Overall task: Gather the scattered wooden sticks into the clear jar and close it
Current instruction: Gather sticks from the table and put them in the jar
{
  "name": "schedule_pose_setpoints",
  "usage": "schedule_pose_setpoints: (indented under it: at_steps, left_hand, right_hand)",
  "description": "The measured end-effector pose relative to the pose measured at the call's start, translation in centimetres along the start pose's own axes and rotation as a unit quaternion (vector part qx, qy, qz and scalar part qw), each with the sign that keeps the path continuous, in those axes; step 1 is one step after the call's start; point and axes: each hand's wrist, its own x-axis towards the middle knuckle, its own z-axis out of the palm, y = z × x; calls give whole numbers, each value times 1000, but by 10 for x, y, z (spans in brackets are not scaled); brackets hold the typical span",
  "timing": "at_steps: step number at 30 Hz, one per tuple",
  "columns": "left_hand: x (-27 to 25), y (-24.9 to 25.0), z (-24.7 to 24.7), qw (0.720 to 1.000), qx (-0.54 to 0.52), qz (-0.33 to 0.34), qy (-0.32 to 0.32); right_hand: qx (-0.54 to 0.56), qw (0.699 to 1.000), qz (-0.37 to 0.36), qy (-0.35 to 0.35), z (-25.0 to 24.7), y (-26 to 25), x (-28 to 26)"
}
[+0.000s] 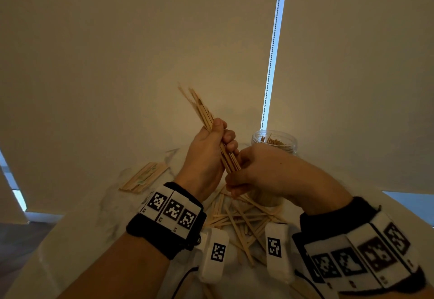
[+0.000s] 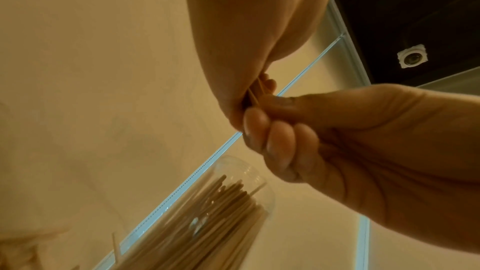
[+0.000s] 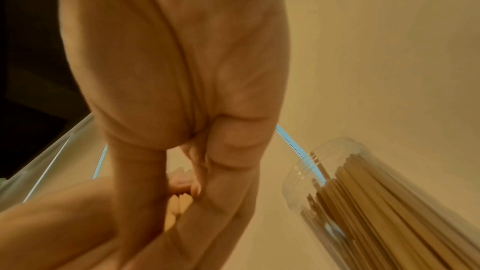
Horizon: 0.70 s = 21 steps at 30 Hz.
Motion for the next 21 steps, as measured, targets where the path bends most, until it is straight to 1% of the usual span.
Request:
schedule_pose_setpoints:
  at_steps: [2, 3, 5, 6, 8, 9, 11, 13, 15, 19, 21]
  left_hand:
    - [1, 4, 2, 998, 55, -2, -18]
    - [1, 6, 3, 996, 89, -6, -28]
    - [0, 6, 4, 985, 165, -22, -52]
    - [-2, 5, 6, 974, 214, -33, -64]
    - [-8, 1, 10, 945, 307, -54, -96]
    - [-12, -2, 13, 932, 337, -60, -118]
    - [-19, -8, 19, 915, 360, -66, -169]
    - [-25, -13, 25, 911, 351, -72, -204]
    - [-27, -15, 29, 913, 337, -80, -215]
    - [-28, -13, 30, 917, 320, -82, -225]
    - [-27, -14, 29, 914, 327, -71, -228]
  right_hand:
    - [-33, 999, 11, 1, -7, -2, -5]
    - [-65, 998, 14, 21, -11, -6, -9]
    - [-97, 990, 8, 106, -21, -8, -14]
    - [-85, 984, -2, 157, -26, -7, -14]
    - [-27, 969, -34, 243, -33, -7, -15]
    - [2, 961, -52, 273, -36, -5, -14]
    - [46, 943, -93, 315, -40, -4, -14]
    - [77, 929, -136, 336, -43, -4, -16]
    - [99, 923, -166, 334, -45, -4, -17]
    - [78, 943, -159, 283, -46, -6, -20]
    - [71, 941, -166, 287, -45, -5, -19]
